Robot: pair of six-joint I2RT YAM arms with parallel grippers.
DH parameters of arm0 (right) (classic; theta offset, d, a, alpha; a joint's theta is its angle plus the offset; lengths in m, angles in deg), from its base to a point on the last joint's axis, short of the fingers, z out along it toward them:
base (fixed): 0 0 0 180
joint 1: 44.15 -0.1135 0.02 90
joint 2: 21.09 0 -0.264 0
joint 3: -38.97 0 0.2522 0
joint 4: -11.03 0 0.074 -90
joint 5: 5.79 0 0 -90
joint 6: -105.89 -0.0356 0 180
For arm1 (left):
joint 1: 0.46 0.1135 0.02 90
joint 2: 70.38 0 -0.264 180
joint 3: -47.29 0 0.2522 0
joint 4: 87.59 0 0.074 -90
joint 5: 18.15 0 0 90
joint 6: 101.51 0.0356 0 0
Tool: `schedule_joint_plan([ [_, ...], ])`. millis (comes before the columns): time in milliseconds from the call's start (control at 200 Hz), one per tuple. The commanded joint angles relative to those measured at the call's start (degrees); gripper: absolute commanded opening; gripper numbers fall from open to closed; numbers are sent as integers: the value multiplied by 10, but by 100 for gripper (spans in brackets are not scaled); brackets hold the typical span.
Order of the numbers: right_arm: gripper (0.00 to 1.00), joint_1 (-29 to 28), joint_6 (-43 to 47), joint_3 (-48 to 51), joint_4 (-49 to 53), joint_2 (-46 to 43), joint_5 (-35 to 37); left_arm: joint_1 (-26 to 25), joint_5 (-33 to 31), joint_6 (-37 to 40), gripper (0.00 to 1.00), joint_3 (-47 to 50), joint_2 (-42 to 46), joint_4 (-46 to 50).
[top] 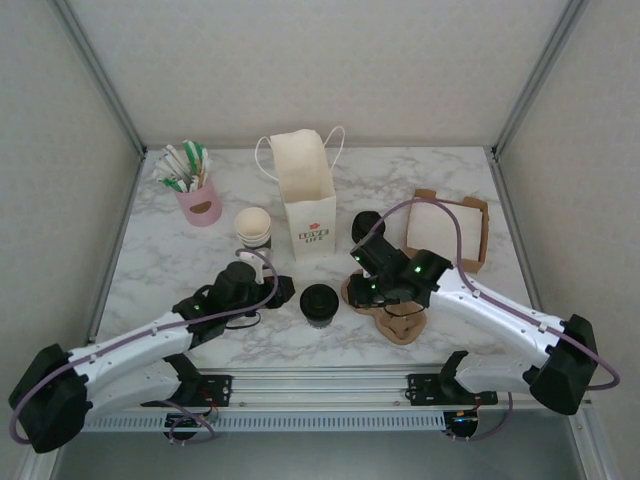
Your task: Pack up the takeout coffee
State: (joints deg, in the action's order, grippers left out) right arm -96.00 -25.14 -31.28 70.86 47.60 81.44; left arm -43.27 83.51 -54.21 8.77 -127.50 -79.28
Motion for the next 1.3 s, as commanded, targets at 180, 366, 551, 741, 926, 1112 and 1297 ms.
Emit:
schedule_joint_plan([
  [180, 14, 16, -35, 54, -112, 10, -69, -19, 20, 9, 18, -24, -33, -20],
  [366, 13, 16, -34, 54, -130, 38, -82, -20, 15, 4, 17, -13, -19, -12],
  [551, 13, 16, -28, 47, -139, 58, -90, -21, 16, -1, 19, -6, -7, -6],
  [741, 13, 15, -21, 36, -142, 83, -94, -23, 15, -7, 21, 2, 6, 6],
  [926, 13, 16, -10, 15, -142, 108, -96, -23, 2, -18, 21, 14, 31, 20],
  [1112, 13, 18, 6, -13, -145, 143, -97, -23, -10, -22, 24, 22, 64, 45],
  [1297, 11, 26, 18, -41, -136, 169, -92, -23, -32, -20, 24, 19, 81, 76],
])
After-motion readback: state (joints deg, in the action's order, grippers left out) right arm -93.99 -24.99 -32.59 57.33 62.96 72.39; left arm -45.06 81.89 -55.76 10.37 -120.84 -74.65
